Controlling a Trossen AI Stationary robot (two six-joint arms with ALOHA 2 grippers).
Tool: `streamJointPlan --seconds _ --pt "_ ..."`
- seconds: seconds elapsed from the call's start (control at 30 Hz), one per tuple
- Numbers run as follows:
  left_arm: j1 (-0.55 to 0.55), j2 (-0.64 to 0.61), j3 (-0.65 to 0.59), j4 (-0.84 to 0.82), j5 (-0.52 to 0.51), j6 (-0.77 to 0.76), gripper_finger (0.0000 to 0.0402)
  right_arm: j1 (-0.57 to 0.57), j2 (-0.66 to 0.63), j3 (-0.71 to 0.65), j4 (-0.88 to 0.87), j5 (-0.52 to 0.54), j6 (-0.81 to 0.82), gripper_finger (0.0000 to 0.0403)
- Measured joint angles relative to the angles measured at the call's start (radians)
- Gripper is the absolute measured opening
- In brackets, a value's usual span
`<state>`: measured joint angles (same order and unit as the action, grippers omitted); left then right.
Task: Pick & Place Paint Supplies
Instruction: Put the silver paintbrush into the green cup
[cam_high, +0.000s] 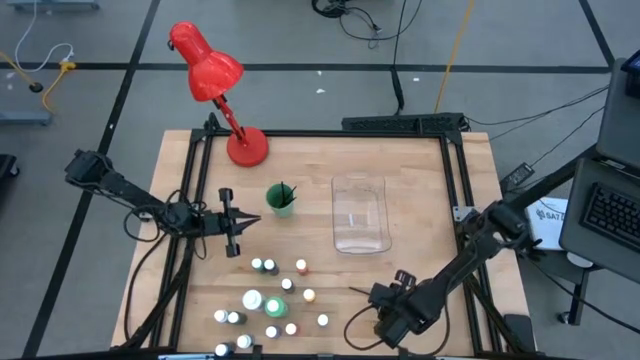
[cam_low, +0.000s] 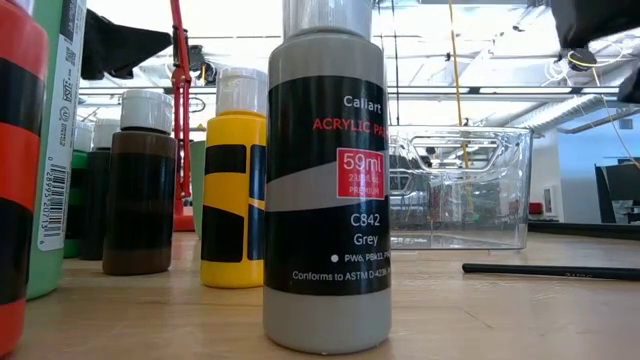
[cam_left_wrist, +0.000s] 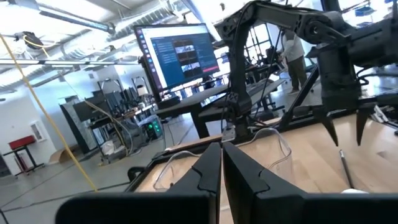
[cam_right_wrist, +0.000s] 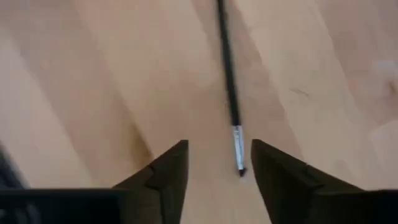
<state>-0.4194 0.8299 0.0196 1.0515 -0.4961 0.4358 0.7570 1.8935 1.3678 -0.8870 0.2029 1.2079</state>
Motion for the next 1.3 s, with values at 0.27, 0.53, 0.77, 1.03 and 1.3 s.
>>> streamJointPlan --seconds 0.27,0.53,0.77,1.03,1.3 --pt "0.000 0.000 0.000 0.001 0.001 0.032 0.0021 -0.002 0.013 -0.035 -0.039 -0.069 0.052 0.0169" --pt "0.000 0.000 0.000 0.002 0.002 0.035 0.0021 -0.010 0.005 -0.173 0.110 -0.097 0.035 0.0143" --pt "0.000 0.000 0.001 0.005 0.002 0.033 0.0021 -0.011 0.006 -0.243 0.145 -0.100 0.011 0.0110" --pt "0.000 0.000 0.001 0.000 0.002 -0.038 0.0021 -0.011 0.010 -0.263 0.157 -0.110 -0.062 0.0024" --pt "0.000 0.000 0.001 -0.001 0.002 -0.053 0.0021 0.004 -0.021 -0.264 0.163 -0.121 -0.099 0.0009"
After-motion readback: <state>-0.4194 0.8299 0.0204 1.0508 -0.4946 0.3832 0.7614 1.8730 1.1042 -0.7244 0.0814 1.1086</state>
